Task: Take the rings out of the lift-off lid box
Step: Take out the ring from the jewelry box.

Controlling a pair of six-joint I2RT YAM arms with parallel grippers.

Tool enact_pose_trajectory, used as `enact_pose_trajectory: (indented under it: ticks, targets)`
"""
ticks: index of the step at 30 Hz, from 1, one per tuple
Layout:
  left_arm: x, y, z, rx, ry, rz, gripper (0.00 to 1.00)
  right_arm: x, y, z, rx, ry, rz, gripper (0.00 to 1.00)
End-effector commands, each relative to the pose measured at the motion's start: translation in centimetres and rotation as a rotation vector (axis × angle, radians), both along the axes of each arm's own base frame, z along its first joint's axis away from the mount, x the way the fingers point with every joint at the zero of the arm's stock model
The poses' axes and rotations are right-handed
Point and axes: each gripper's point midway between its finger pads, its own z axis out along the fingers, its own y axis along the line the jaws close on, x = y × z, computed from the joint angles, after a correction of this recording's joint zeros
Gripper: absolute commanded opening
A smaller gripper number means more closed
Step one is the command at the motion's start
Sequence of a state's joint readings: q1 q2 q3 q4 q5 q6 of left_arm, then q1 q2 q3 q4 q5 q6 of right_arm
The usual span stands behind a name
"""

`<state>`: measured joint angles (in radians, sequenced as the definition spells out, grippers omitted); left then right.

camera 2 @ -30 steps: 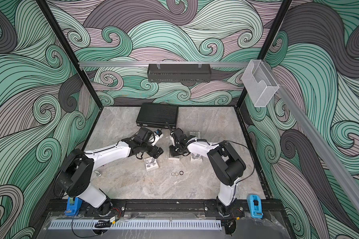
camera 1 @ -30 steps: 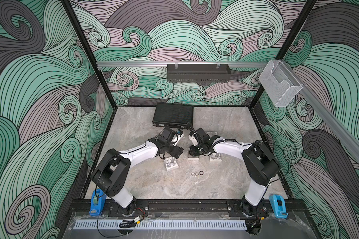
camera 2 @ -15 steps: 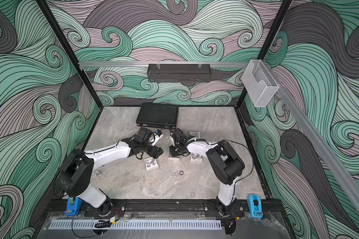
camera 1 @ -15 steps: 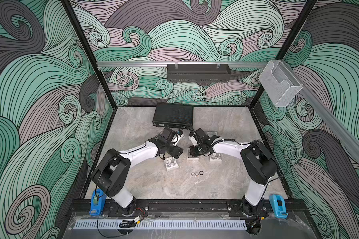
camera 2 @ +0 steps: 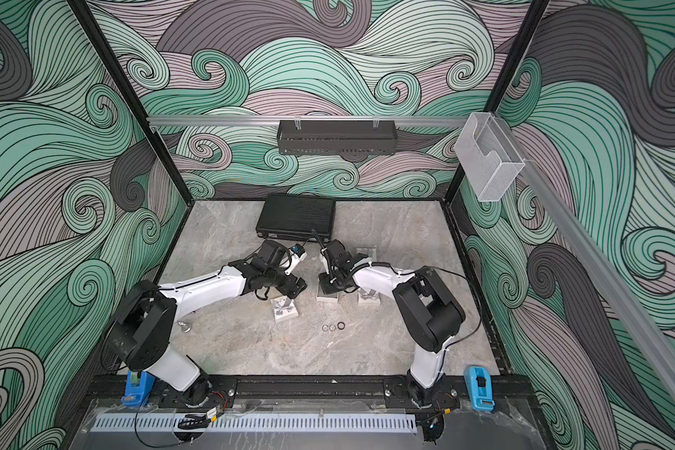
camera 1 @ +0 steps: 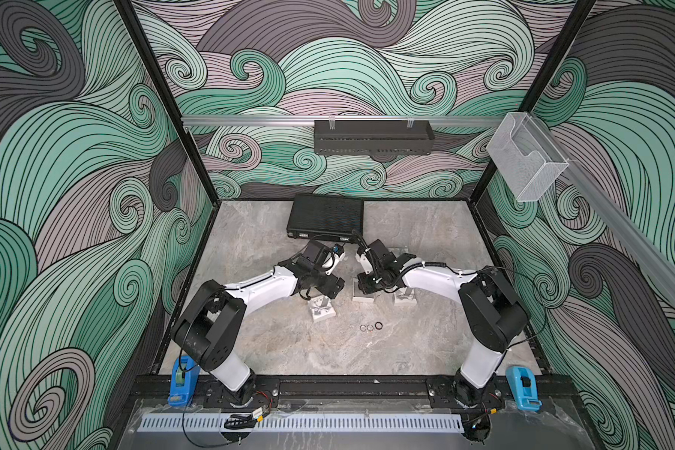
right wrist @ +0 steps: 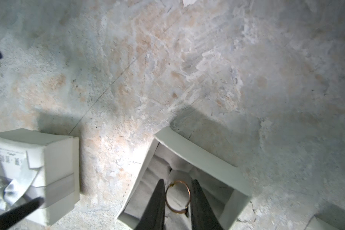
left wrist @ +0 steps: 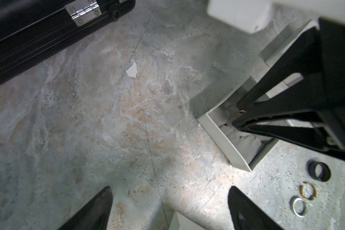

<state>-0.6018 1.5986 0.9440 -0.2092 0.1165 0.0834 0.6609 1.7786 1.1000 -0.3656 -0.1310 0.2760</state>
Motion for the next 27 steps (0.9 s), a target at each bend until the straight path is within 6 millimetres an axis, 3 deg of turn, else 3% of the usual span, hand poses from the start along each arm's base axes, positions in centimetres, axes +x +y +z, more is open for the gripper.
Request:
enact_pose_trajectory:
  ticks: [1, 8, 14, 20, 27]
  targets:
    - [0.1, 0.3, 0.9, -0.004, -0.023, -0.004, 0.92, 0.0, -0.2, 1.8, -0.001, -0.028, 0.008, 0.23]
    - [0.1, 0.2, 0.9, -0.005, -0.022, -0.007, 0.92, -1.5, -1.8, 4.1, -0.002, -0.05, -0.01, 0.23]
    - [0.3, -0.1, 1.1, -0.014, -0.025, -0.012, 0.92, -5.0, -5.9, 5.0, -0.052, -0.052, -0.073, 0.24]
    - [0.5, -0.5, 1.3, -0.028, -0.02, -0.019, 0.92, -9.5, -9.3, 2.6, -0.059, 0.0, -0.127, 0.24]
    - [0.3, -1.1, 1.3, -0.05, 0.002, -0.038, 0.92, -11.2, -9.9, 0.1, -0.033, 0.042, -0.177, 0.24]
